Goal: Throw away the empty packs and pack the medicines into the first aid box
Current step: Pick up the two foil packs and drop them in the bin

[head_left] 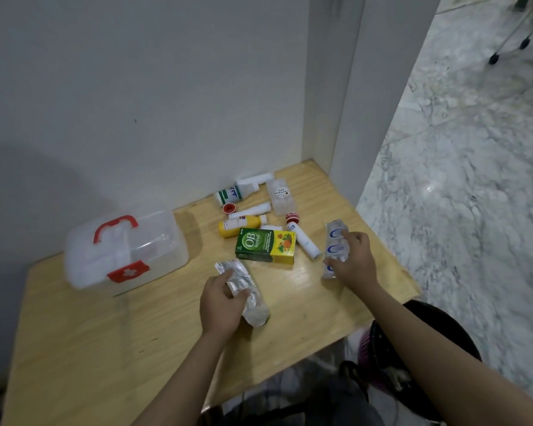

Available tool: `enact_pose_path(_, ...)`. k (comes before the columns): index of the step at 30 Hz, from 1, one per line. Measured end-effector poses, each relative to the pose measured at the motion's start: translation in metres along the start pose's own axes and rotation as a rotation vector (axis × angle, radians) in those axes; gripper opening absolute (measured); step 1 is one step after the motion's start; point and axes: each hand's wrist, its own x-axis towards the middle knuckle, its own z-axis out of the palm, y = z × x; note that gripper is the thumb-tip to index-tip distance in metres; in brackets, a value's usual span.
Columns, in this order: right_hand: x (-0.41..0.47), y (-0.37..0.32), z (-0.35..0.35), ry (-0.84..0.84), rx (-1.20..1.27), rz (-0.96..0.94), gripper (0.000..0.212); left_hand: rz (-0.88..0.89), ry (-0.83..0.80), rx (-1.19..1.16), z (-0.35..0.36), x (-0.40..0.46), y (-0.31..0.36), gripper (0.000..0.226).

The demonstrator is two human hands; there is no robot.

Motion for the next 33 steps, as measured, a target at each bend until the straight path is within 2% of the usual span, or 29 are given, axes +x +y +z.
enact_pose_path(5,0.002,-0.008,-0.022,0.058,0.085,-0.017,0.065,0.159,0.119,-0.101,-0.017,0.003,0.038,0.057)
enact_pose_path(9,0.003,-0.010,-0.047,0.131,0.133,-0.040,0.054,0.312,0.076,-0.157,0.000,0.018,0.087,0.055)
enact_pose_path(15,0.009,0.020,-0.083,0.301,0.175,-0.034,0.068,0.495,-0.145,-0.187,0.078,0.020,0.145,0.061)
enact_pose_path(20,0.009,0.077,-0.107,0.469,0.188,-0.009,0.068,0.709,-0.362,-0.132,0.154,0.000,0.164,0.068)
enact_pose_path(23,0.002,0.123,-0.123,0.559,0.196,0.052,0.074,0.787,-0.507,-0.101,0.200,-0.025,0.173,0.067)
enact_pose_path(29,-0.041,0.218,-0.144,0.647,0.172,0.178,0.073,0.846,-0.706,-0.069,0.292,-0.084,0.159,0.069)
enact_pose_path(33,-0.080,0.276,-0.142,0.612,0.152,0.306,0.073,0.820,-0.791,0.026,0.337,-0.114,0.122,0.073)
